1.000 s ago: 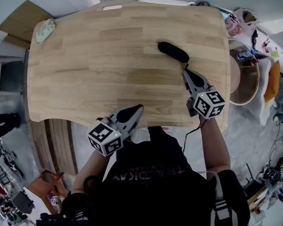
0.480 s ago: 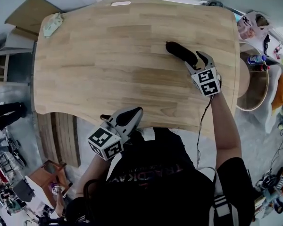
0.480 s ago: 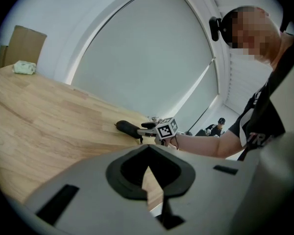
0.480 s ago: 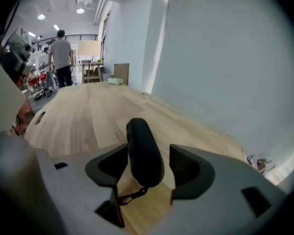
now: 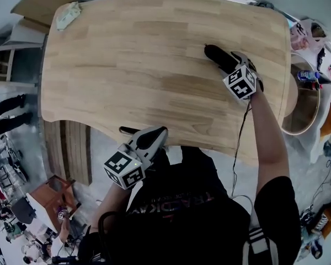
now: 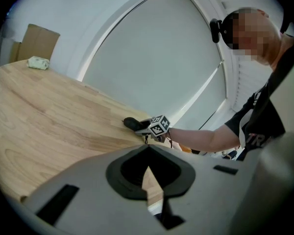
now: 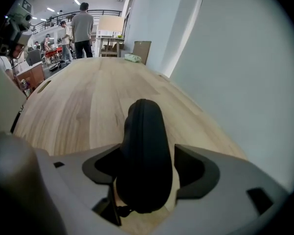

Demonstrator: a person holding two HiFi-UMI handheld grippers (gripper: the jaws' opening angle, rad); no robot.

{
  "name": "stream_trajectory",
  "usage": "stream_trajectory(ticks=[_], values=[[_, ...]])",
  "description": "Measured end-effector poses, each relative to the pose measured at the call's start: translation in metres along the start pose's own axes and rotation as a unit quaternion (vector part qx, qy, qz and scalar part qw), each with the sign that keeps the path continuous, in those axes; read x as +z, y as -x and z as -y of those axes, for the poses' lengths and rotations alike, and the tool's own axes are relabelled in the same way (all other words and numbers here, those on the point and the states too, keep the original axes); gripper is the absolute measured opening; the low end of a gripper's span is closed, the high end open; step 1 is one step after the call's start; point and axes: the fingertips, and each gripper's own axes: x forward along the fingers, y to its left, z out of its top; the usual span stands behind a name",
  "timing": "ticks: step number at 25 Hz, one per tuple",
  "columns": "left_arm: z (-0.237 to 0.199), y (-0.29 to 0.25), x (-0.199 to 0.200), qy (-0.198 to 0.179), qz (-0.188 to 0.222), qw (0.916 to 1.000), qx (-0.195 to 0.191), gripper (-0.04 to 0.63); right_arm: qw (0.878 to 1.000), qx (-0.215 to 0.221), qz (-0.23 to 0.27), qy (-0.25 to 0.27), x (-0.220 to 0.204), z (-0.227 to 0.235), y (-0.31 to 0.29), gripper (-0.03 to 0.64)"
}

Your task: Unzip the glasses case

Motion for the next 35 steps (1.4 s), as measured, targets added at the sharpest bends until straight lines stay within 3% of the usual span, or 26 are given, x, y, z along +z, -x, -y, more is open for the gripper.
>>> stream_trajectory(ticks=[13,20,28,35], values=[[-0.004,0.013,-0.009,0.018,0.018,0.9996,0.014,0.009,1.0,0.007,-0.008,-0.009,0.002,0.0,-0.009,0.296],[-0.01,0.02,-0.003,0.014,0.028,0.9995,0.003,0.009,0.996,-0.041,0.05,0.054,0.038,-0.009,0.029,0.29],[-0.011,0.029,0.021,-0.012,0.045,0.9984,-0.032,0.009,0.977,-0.047,0.154,0.141,0.094,-0.049,0.111,0.29],[-0.014,0.054,0.052,-0.002,0.103,0.9931,-0.057,0.01,0.952,-0.061,0.221,0.203,0.145,-0.099,0.19,0.29]])
